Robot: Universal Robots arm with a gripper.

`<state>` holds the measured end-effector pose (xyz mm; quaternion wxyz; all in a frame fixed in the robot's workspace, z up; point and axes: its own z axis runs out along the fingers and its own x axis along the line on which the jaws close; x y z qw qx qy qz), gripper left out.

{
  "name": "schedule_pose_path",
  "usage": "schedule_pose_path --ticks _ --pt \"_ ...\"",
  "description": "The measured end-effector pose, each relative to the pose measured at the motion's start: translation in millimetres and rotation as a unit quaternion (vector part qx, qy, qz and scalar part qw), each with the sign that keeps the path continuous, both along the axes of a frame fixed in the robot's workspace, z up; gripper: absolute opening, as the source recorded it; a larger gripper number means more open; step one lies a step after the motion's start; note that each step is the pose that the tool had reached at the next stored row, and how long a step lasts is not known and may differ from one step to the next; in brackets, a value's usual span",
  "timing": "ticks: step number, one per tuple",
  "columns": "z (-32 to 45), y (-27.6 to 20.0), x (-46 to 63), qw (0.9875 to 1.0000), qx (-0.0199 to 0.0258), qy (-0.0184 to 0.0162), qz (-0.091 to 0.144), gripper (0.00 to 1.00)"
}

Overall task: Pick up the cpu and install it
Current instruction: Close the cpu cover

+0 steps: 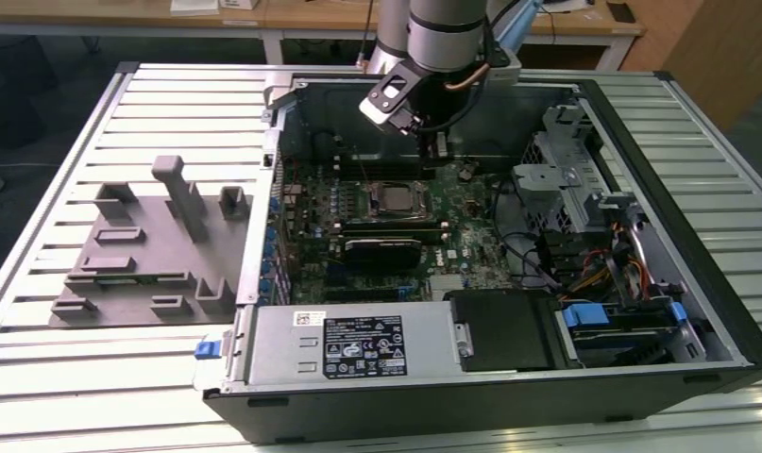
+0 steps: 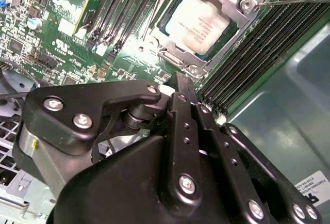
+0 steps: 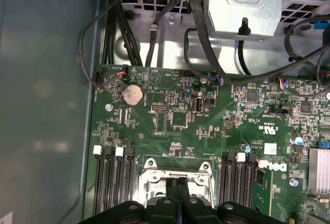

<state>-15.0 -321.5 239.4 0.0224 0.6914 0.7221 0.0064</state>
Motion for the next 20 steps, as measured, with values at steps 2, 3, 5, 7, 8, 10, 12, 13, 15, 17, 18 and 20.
schedule_pose_path --ticks 2,3,5,7,8,10,12,13,15,17,18,20 --pt "-0.4 0.0 0.0 1.0000 0.0001 0.0097 0.000 0.11" --pt "-0.7 0.0 0.0 0.9999 -0.0002 0.0165 0.000 0.11" --pt "-1.5 0.0 0.0 0.9996 -0.0005 0.0300 0.000 0.11" --pt "-2.2 0.0 0.1 0.9991 -0.0011 0.0432 0.000 0.11" --pt "-2.3 0.0 0.1 0.9989 -0.0013 0.0460 0.000 0.11" --pt "-2.2 -0.1 0.0 0.9989 -0.0014 0.0465 0.000 0.11" --pt "-2.3 0.0 0.1 0.9989 -0.0013 0.0470 0.000 0.11" --pt "-2.3 0.0 0.1 0.9989 -0.0013 0.0472 0.000 0.11" --pt "-2.6 0.0 -0.8 0.9989 -0.0012 0.0471 0.000 0.11" --pt "-3.4 0.0 -2.9 0.9989 -0.0012 0.0471 0.000 0.11" --pt "-3.9 0.0 -4.1 0.9989 -0.0012 0.0472 0.000 0.11" --pt "-5.2 0.0 -6.9 0.9989 -0.0013 0.0469 0.000 0.11"
